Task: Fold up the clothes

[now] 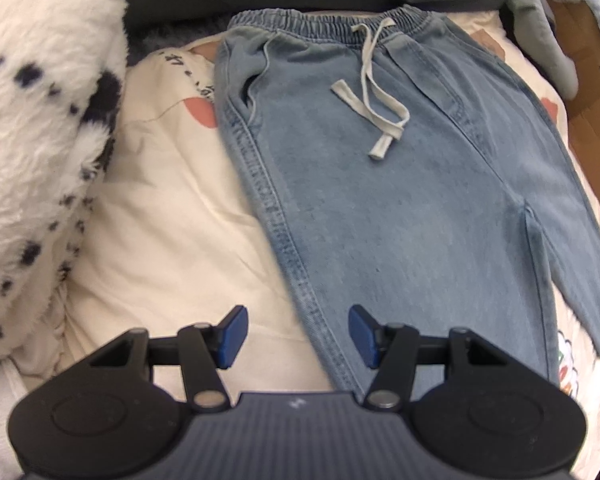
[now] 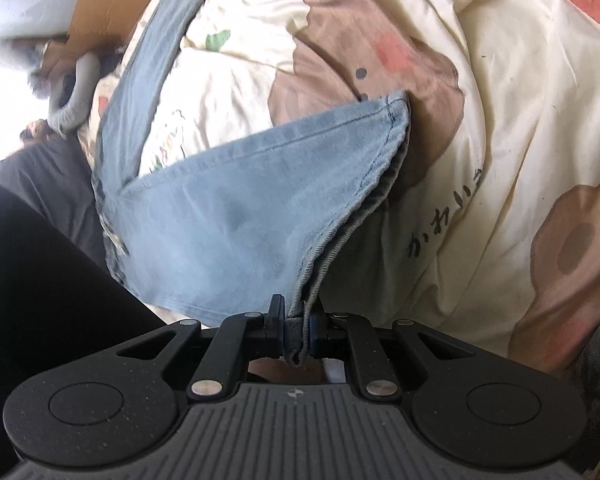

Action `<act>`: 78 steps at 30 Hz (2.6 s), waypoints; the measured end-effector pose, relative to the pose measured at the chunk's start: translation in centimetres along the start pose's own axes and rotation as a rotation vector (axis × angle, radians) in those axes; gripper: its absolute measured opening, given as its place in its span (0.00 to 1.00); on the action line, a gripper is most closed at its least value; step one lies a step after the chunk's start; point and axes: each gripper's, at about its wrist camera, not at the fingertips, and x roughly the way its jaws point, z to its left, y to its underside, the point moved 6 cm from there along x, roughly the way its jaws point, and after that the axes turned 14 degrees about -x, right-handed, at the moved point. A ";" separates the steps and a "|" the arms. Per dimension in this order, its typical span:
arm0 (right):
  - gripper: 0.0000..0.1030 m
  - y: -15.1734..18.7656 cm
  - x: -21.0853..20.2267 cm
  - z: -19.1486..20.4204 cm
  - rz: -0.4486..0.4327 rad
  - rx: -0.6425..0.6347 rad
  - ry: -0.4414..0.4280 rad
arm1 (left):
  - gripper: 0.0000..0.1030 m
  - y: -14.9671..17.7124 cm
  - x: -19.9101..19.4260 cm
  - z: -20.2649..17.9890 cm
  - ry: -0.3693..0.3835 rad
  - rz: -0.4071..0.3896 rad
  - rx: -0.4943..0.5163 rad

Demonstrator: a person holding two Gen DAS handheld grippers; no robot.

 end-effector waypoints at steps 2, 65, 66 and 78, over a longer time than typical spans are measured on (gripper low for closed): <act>0.09 -0.5 -0.4 0.5 -0.007 0.001 0.002 | 0.57 -0.1 0.2 0.2 0.022 0.002 -0.015; 0.09 -10.0 -8.6 5.4 -0.298 0.045 0.044 | 0.06 -11.4 -2.8 -8.0 0.356 -0.159 -0.254; 0.09 -10.4 -8.8 5.6 -0.308 0.044 0.043 | 0.06 -11.6 -3.0 -8.7 0.361 -0.160 -0.247; 0.09 -17.5 -11.3 7.5 -0.404 -0.020 -0.027 | 0.06 -13.4 -4.5 -17.0 0.326 -0.188 -0.131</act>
